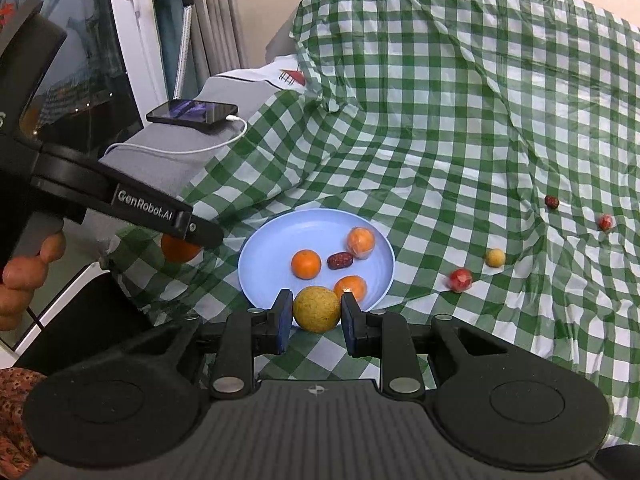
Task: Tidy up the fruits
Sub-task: 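Carry the kumquat and yellow fruit over the blue plate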
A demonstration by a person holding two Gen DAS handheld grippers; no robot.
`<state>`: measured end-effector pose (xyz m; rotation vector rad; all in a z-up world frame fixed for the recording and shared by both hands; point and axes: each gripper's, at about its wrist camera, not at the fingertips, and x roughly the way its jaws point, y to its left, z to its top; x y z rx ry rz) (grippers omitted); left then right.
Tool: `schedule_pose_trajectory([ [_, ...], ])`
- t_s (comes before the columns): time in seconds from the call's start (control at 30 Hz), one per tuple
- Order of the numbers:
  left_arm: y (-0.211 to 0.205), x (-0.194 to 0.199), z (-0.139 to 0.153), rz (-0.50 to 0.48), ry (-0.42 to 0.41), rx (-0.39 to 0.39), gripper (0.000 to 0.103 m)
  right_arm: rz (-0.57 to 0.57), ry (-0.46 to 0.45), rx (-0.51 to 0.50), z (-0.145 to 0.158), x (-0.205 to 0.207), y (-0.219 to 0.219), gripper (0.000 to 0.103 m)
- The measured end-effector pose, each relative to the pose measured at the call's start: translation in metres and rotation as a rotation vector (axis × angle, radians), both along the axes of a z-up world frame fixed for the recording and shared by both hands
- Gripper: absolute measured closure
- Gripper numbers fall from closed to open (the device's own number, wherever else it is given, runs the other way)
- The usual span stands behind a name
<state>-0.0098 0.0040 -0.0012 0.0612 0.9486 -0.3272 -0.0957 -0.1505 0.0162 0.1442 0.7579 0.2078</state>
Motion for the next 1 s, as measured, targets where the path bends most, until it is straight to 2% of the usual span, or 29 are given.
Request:
schedule_pose_trajectory([
  [0.5,-0.017,0.047,-0.021,-0.014,0.024,0.026,0.069,-0.023,0.040,-0.014,-0.027,0.051,-0.003,0.076],
  [1.0,-0.046,0.111,-0.071,-0.038,0.073,0.097,0.069,0.000,0.127,-0.062,-0.079,0.115,0.003,0.076],
])
